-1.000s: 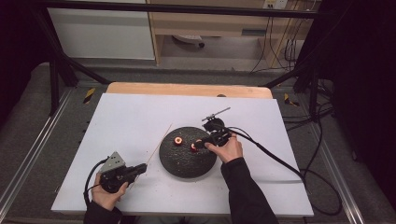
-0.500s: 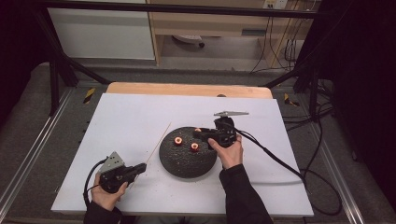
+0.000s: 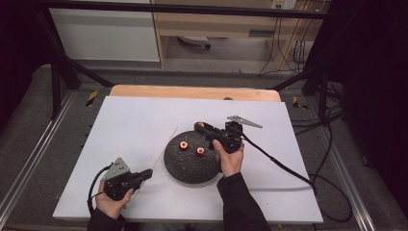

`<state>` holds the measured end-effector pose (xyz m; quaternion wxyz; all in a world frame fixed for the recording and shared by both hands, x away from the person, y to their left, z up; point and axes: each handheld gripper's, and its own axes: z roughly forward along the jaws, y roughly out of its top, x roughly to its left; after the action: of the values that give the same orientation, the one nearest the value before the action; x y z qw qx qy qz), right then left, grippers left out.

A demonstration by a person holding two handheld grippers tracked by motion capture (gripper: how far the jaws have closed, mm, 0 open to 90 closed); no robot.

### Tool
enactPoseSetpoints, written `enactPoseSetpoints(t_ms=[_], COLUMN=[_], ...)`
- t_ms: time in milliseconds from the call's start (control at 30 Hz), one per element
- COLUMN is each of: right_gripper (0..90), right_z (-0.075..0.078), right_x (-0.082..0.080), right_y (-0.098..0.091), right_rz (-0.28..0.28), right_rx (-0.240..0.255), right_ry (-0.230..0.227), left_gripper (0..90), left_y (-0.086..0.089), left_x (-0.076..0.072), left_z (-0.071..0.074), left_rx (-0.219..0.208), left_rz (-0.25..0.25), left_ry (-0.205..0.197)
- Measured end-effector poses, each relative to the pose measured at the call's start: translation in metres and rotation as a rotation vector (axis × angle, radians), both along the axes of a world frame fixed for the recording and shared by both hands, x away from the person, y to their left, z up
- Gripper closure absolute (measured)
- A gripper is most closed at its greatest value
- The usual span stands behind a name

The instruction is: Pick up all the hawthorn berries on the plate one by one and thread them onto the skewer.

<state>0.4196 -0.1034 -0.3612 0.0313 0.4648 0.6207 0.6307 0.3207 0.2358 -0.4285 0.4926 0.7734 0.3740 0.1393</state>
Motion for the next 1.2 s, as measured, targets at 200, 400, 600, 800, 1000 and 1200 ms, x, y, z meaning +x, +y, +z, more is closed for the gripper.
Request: enactPoseSetpoints(t_ms=[200,400,600,800,1000,1200], right_gripper=[61.0,61.0,61.1,61.2,61.2,61.2], right_z=[-0.004,-0.009,-0.014,-0.021,-0.028,-0.036], right_x=[0.001,0.004,0.008,0.011,0.011,0.009], right_y=[0.006,0.010,0.015,0.020,0.025,0.031], right_rz=[-0.038,-0.073,-0.088,-0.104,-0.134,-0.146], right_rx=[0.073,0.113,0.155,0.201,0.228,0.278], right_ry=[-0.031,-0.060,-0.069,-0.072,-0.102,-0.101], left_gripper=[88.2,88.2,88.2,88.2,88.2,88.2], left_y=[-0.004,-0.009,-0.014,-0.019,-0.024,-0.029], left_x=[-0.002,-0.003,-0.003,-0.003,-0.003,-0.003], left_z=[-0.001,-0.002,-0.003,-0.004,-0.005,-0.005], left_rx=[0.001,0.001,0.006,0.009,0.014,0.013], left_rz=[-0.002,-0.008,-0.007,-0.006,-0.009,-0.001], left_ry=[-0.006,-0.005,-0.006,-0.005,-0.006,-0.016])
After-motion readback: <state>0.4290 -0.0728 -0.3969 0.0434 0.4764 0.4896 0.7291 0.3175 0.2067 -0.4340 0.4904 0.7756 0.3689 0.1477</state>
